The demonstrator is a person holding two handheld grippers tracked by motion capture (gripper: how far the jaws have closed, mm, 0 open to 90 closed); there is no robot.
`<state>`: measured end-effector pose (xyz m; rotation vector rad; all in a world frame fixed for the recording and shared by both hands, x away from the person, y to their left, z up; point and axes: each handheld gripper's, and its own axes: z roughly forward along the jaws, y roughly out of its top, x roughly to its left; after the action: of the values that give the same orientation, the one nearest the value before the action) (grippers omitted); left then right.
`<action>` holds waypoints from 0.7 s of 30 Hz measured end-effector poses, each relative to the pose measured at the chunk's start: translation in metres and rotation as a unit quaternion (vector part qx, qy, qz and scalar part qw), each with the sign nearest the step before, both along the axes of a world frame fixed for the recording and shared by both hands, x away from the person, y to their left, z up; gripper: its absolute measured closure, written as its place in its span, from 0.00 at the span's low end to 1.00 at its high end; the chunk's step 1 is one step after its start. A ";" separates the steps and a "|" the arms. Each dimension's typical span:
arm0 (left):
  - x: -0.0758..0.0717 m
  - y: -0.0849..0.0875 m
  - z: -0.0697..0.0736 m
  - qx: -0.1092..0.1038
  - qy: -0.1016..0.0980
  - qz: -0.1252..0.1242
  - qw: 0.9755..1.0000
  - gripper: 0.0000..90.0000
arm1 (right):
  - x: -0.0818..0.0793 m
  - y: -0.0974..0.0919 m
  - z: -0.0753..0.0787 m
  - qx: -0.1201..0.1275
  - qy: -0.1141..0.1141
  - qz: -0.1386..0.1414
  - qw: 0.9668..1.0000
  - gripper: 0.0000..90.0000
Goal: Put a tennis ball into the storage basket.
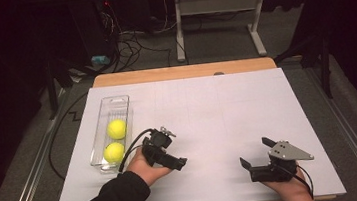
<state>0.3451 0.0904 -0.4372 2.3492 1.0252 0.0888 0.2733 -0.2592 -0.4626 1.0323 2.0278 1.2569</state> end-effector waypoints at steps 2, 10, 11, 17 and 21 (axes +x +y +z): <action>-0.005 0.003 -0.005 -0.023 -0.022 0.005 0.999 0.01 | 0.000 0.000 0.000 0.001 0.000 0.001 1.000 0.01; -0.020 0.020 -0.023 -0.130 -0.117 0.025 0.984 0.00 | -0.003 0.001 0.001 0.012 -0.008 0.004 1.000 0.00; -0.022 0.023 -0.025 -0.143 -0.130 0.029 0.981 0.00 | -0.003 0.000 0.002 0.016 -0.009 0.003 1.000 0.00; -0.028 0.038 -0.024 -0.194 -0.175 0.026 0.965 0.00 | -0.012 -0.009 0.005 0.045 -0.017 -0.014 0.999 0.00; -0.029 0.039 -0.029 -0.199 -0.179 0.017 0.963 0.00 | -0.011 -0.011 0.002 0.044 -0.018 -0.022 0.999 0.00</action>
<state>0.3160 0.1299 -0.4657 1.8658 0.8162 0.2830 0.2620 -0.2702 -0.4610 1.0816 1.9283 1.3417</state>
